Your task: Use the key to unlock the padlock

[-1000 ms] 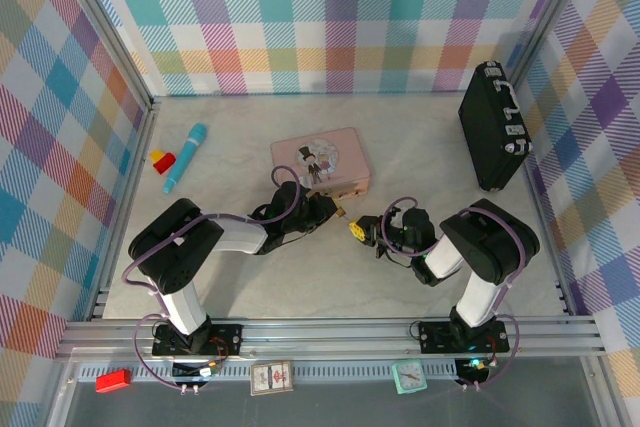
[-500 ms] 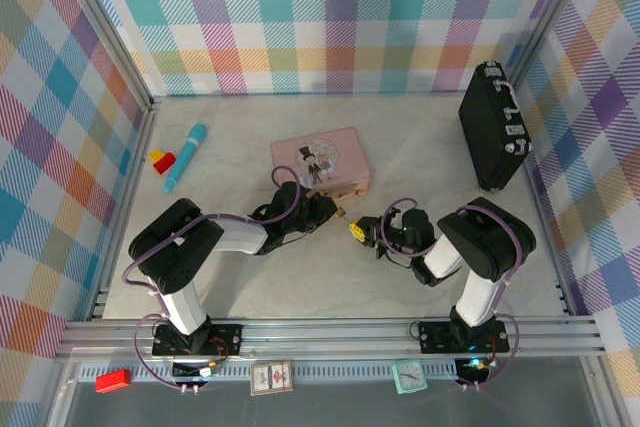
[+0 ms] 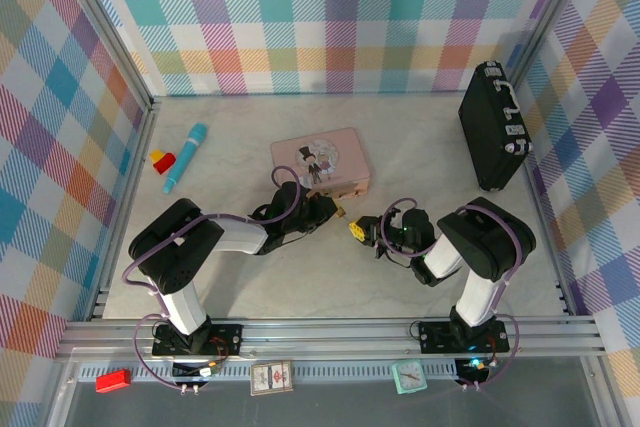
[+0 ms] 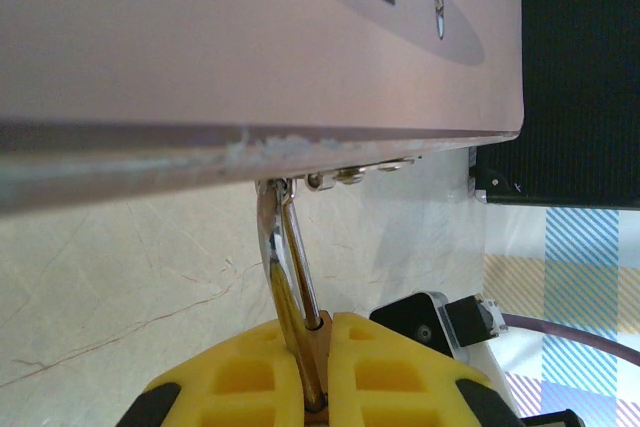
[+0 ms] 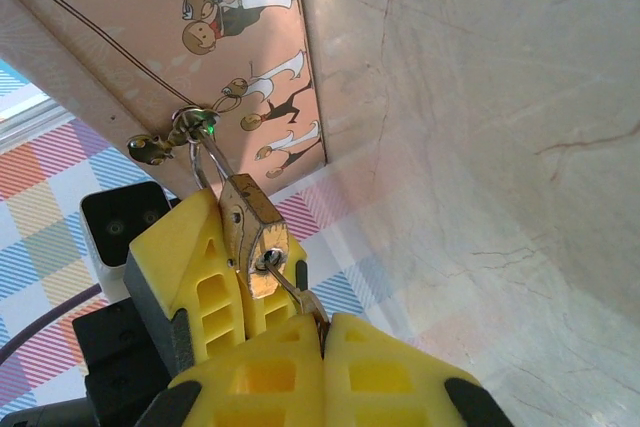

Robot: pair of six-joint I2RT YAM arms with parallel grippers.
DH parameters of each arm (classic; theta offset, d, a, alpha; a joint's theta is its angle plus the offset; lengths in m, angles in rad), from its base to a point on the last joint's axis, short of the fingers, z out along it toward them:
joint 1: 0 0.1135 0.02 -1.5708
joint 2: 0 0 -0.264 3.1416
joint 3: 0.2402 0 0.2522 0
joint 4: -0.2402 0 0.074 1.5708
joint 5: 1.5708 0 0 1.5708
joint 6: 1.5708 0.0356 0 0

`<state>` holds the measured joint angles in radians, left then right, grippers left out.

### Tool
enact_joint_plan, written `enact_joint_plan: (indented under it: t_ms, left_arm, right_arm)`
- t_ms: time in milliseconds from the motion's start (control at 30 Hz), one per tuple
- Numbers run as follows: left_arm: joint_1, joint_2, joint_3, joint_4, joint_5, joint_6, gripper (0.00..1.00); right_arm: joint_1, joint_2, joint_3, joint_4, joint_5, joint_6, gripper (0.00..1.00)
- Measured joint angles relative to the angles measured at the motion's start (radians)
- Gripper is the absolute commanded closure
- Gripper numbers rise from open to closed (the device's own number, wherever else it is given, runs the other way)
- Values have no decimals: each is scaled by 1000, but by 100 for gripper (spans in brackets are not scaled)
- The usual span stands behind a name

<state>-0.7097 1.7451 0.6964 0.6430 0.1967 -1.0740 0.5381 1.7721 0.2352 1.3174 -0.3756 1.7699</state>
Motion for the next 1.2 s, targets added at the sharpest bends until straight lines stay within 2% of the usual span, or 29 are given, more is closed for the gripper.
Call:
enact_joint_plan:
  t_ms: [1200]
  left_arm:
    - [-10, 0, 0, 0, -19, -7, 94]
  right_arm:
    - [0, 19, 1, 26, 0, 8, 100]
